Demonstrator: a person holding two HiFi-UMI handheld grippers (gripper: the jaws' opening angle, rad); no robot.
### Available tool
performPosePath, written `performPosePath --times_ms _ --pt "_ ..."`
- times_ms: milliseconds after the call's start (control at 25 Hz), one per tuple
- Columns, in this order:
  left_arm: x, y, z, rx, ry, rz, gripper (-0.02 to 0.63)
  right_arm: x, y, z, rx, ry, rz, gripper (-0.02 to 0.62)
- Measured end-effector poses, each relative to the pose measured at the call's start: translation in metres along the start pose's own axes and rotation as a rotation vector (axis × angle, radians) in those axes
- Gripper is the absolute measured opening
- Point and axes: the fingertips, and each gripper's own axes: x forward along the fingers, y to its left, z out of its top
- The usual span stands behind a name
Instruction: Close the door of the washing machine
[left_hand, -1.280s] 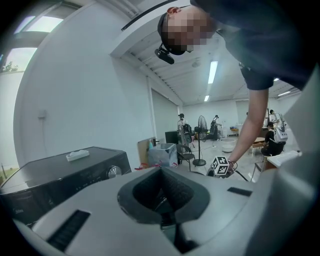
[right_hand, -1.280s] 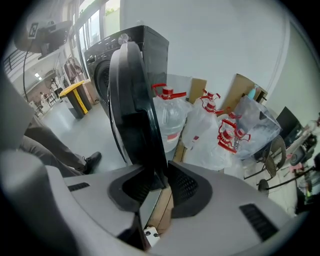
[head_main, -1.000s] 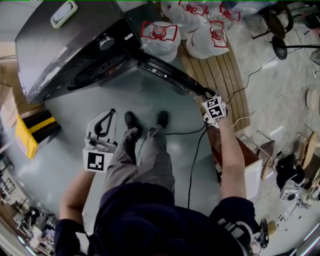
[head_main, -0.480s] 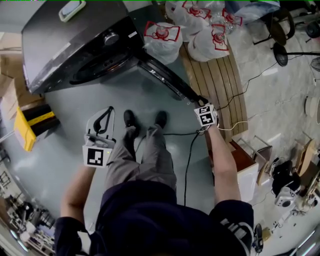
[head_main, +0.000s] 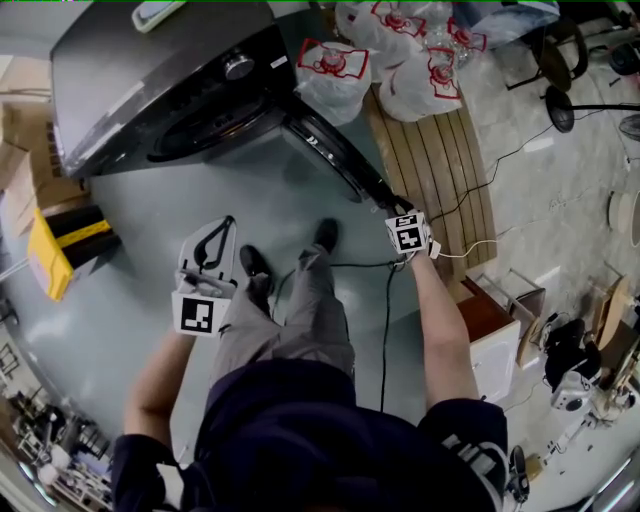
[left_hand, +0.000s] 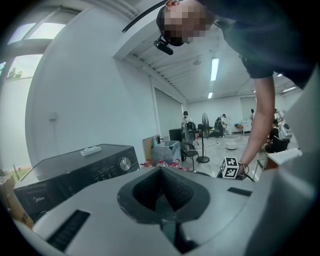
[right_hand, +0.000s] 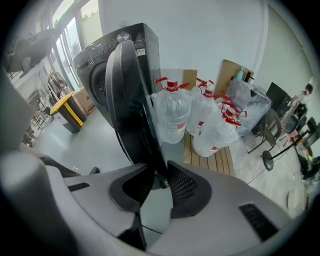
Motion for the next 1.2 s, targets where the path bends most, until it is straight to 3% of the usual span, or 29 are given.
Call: performPosePath --times_ms 440,1200 --pt "-0.069 0.031 -0.027 -0.003 0.001 -0.053 0.023 -0.003 0.066 -0.013 0.104 0.018 -0.047 0.097" --pt "-0.173 0.092 -0.068 -0.012 -0.054 -0.081 0.023 0.008 0.222 -0.022 0.199 0.018 -0.072 0.084"
